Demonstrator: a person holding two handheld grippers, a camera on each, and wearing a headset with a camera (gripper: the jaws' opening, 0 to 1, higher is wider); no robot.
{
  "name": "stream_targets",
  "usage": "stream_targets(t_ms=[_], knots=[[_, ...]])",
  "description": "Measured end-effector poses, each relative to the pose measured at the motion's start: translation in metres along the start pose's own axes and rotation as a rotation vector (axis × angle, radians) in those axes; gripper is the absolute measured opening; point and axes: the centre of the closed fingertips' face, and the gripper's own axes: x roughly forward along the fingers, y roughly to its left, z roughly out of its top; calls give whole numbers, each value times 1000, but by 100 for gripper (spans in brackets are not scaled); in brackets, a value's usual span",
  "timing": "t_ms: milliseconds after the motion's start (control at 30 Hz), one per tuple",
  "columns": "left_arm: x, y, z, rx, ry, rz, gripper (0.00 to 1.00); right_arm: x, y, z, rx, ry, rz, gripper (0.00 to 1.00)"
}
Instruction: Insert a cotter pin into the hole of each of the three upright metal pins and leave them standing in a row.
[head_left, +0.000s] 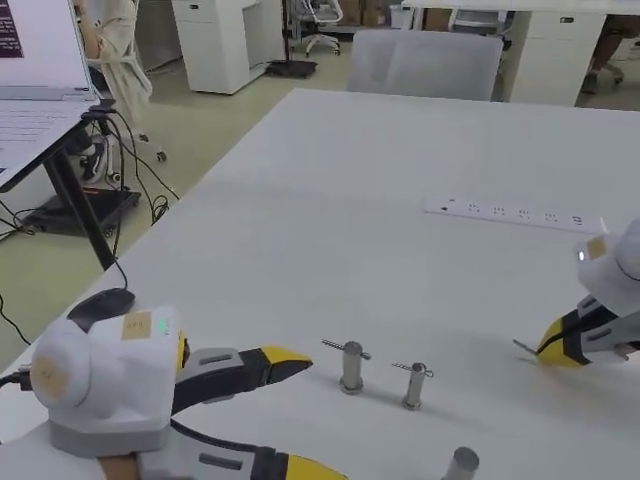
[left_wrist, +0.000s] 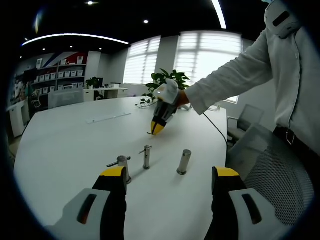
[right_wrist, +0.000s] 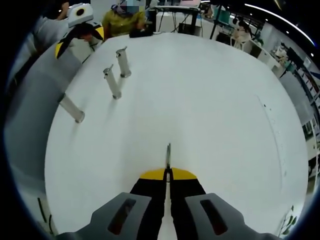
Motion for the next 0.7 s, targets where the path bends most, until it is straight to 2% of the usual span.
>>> stream_targets(t_ms=[467,700], knots=[[10,-11,14,46,-23,-34,69,-30,29,13,4,-23,-13,2],[14,-17,20,67,-33,-52,69,-45,47,25,-2,-44,-11,2]])
